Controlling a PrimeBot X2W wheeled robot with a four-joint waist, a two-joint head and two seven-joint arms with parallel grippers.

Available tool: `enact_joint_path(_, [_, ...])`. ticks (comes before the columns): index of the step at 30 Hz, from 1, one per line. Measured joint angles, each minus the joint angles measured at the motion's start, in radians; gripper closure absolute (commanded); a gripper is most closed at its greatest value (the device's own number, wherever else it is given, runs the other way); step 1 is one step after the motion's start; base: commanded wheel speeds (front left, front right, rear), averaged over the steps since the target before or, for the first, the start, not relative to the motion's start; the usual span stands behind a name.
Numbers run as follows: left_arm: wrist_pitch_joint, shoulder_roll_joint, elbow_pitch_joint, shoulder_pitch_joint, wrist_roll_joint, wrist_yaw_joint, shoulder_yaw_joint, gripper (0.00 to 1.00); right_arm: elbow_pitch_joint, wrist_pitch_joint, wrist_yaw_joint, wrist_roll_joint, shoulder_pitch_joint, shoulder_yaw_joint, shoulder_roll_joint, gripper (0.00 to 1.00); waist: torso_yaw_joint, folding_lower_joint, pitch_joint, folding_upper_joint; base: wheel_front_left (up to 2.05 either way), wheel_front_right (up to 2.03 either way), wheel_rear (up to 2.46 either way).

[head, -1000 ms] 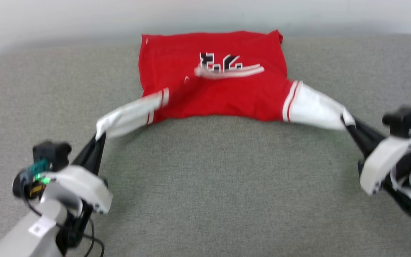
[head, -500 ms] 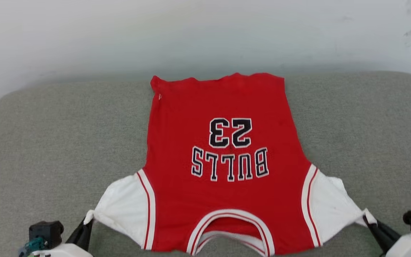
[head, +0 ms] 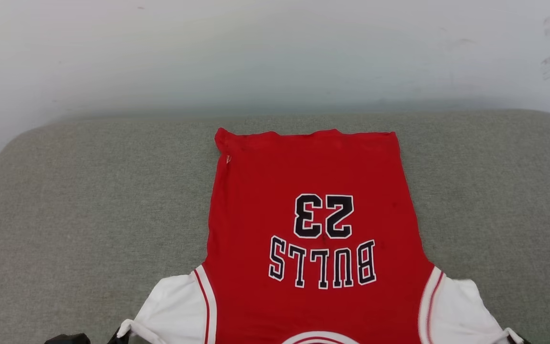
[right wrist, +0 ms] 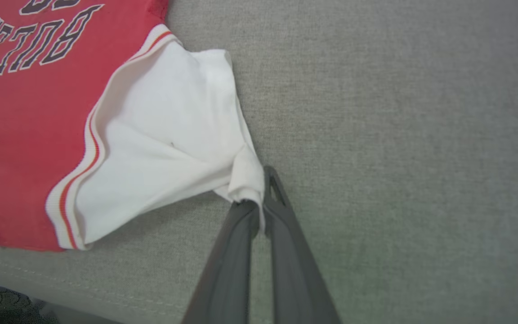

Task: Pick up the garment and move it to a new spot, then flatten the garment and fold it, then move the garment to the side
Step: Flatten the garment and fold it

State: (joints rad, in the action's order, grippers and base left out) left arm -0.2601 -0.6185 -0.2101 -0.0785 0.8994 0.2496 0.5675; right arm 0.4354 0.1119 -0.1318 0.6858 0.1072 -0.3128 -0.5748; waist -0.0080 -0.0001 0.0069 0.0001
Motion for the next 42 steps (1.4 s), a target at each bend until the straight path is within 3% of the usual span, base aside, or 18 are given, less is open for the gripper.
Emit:
enact_joint_path(1, [0.0,0.0,0.001,0.001,-0.004,-0.001,0.002,1.0,-0.01,-0.011,0.0,-0.006,0.0,0.013,0.004,0.0,0.001,0.0,0.001,0.0,0.0,0.0,0.0])
enact_joint_path(7, [0.0,0.009,0.028,0.031,-0.043,-0.006,0.009,1.0,-0.112,-0.03,0.001,-0.045,-0.009,0.132,0.01,0.0,0.011,0.0,0.017,0.0,0.0,0.0,0.0])
enact_joint_path(13, [0.0,0.023,0.086,0.059,-0.086,0.006,-0.002,1.0,-0.297,-0.077,0.001,-0.084,-0.115,0.299,-0.021,0.0,0.025,0.0001,0.054,0.0,0.0,0.0,0.0])
enact_joint_path(19, [0.0,0.031,0.15,0.097,-0.13,0.016,-0.008,1.0,-0.453,-0.22,0.001,-0.106,-0.328,0.372,-0.054,0.0,0.05,0.0002,0.113,0.0,0.0,0.0,0.0])
enact_joint_path(22, [0.0,0.037,0.173,0.127,-0.151,0.019,-0.004,1.0,-0.479,-0.332,0.001,-0.102,-0.453,0.362,-0.059,0.0,0.069,0.0002,0.149,0.0,0.0,0.0,0.0])
enact_joint_path(25, [-0.001,0.047,0.19,0.156,-0.17,0.017,-0.001,1.0,-0.466,-0.458,0.001,-0.105,-0.599,0.317,-0.072,0.0,0.09,0.0002,0.19,0.0,0.0,0.0,0.0])
enact_joint_path(26, [-0.002,0.058,0.201,0.174,-0.182,0.015,0.0,1.0,-0.427,-0.579,0.001,-0.092,-0.693,0.275,-0.079,0.0,0.104,0.0003,0.22,0.0,0.0,0.0,0.0])
enact_joint_path(27, [-0.002,0.058,0.201,0.174,-0.182,0.015,0.0,1.0,-0.427,-0.579,0.001,-0.092,-0.693,0.275,-0.079,0.0,0.104,0.0003,0.22,0.0,0.0,0.0,0.0])
enact_joint_path(35, [-0.002,0.102,0.223,0.257,-0.235,-0.008,0.001,1.0,-0.227,-1.04,0.001,-0.066,-0.996,0.167,-0.109,0.0,0.156,0.0003,0.355,0.0,0.0,0.0,0.0])
enact_joint_path(42, [-0.003,0.147,0.238,0.315,-0.275,-0.035,-0.004,1.0,-0.104,-1.231,0.001,-0.123,-1.15,0.161,-0.089,0.0,0.205,0.0003,0.47,-0.0001,0.0,0.0,0.0])
